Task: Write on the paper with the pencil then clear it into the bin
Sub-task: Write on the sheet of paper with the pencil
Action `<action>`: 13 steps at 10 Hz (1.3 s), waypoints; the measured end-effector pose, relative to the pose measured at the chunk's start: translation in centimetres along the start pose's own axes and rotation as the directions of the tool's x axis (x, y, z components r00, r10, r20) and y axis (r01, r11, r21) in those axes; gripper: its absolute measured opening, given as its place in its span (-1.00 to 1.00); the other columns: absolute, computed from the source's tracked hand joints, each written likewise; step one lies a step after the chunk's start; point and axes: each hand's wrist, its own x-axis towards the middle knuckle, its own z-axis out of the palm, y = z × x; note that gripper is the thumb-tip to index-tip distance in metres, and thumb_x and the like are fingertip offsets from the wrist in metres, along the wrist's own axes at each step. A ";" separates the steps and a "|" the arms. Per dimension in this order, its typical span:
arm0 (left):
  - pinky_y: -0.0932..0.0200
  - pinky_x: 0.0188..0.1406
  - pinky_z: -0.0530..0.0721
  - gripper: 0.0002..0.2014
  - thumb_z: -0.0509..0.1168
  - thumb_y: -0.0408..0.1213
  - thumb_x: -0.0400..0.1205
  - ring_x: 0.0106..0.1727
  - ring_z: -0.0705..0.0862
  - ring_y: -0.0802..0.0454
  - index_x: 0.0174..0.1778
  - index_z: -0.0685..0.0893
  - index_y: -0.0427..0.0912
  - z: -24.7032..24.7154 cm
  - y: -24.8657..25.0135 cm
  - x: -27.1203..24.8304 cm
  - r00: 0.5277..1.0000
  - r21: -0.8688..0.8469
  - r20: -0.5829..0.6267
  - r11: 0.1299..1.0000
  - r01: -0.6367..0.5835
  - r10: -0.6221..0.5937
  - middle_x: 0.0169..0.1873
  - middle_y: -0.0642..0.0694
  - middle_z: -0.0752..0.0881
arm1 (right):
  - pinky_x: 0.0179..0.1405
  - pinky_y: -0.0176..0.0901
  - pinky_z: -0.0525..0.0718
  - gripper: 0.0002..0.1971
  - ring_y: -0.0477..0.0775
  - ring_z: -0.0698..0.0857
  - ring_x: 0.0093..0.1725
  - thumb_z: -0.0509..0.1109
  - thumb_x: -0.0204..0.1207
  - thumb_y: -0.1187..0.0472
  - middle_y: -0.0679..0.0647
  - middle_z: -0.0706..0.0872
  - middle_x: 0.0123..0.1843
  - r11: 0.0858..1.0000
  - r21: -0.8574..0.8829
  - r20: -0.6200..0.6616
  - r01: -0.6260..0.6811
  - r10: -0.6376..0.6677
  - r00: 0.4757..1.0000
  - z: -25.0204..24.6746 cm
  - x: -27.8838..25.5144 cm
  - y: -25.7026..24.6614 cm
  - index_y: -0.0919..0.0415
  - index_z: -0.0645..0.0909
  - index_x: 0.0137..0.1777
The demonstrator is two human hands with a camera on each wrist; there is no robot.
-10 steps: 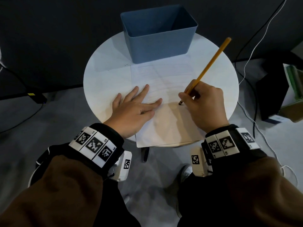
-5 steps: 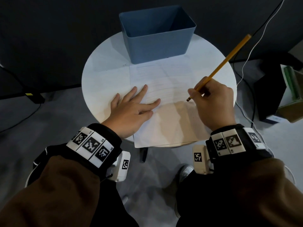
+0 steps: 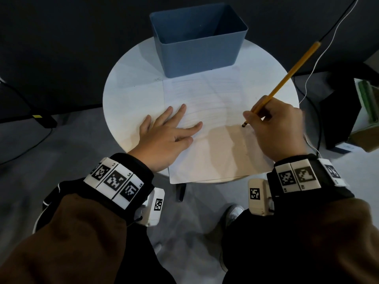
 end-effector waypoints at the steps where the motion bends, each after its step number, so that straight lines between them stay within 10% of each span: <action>1: -0.12 0.63 -0.40 -0.61 0.01 0.08 0.80 0.70 -0.30 0.30 0.47 0.27 0.70 0.0 0.1 -0.1 1.000 -0.002 0.001 1.000 0.000 0.000 0.70 0.38 -0.20 | -0.31 -0.59 0.45 -0.85 -0.31 0.62 -0.34 0.52 0.61 0.12 -0.28 0.63 -0.35 0.999 -0.041 -0.030 -0.036 0.034 0.999 -0.6 0.3 0.7 0.08 0.67 -0.18; 13: -0.11 0.63 -0.41 -0.61 0.01 0.08 0.80 0.69 -0.31 0.31 0.46 0.27 0.71 0.1 -0.1 0.1 1.000 -0.007 0.001 1.000 -0.009 0.009 0.69 0.39 -0.20 | -0.30 -0.61 0.49 -0.84 -0.33 0.64 -0.33 0.53 0.60 0.17 -0.23 0.65 -0.36 0.999 0.048 -0.052 0.000 0.002 0.999 -0.1 -0.2 -0.4 0.12 0.66 -0.20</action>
